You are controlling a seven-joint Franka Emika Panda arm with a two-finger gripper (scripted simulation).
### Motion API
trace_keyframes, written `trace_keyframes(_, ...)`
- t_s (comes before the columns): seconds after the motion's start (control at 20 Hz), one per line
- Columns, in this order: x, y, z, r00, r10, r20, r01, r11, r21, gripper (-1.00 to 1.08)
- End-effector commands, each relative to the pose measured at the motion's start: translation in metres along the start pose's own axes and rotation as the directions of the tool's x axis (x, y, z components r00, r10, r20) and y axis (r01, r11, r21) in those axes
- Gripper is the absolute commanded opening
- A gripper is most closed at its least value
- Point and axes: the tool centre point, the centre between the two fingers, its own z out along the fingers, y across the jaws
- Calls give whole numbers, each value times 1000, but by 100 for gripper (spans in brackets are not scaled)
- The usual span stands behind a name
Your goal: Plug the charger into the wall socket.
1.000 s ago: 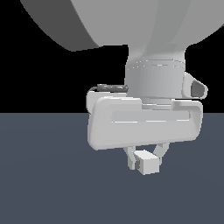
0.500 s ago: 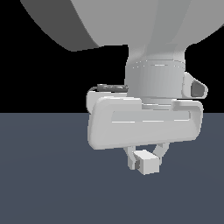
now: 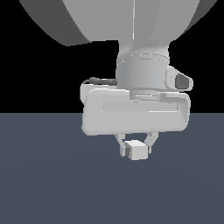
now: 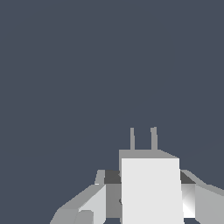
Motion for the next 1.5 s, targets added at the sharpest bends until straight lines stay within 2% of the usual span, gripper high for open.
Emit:
trace_keyframes(0.0, 11, -4, -7, 1000, 23, -1, -23, 1000, -3, -100)
trace_keyframes(0.5, 72, -19, -39, 989, 151, -3, -151, 988, -22, -100)
trace_keyframes(0.8, 98, -22, -52, 979, 204, -4, -204, 978, -31, -100)
trace_keyframes(1.05, 109, -22, -57, 974, 226, -4, -226, 974, -34, -100)
trace_keyframes(1.45, 110, -22, -57, 974, 228, -4, -228, 973, -34, -100)
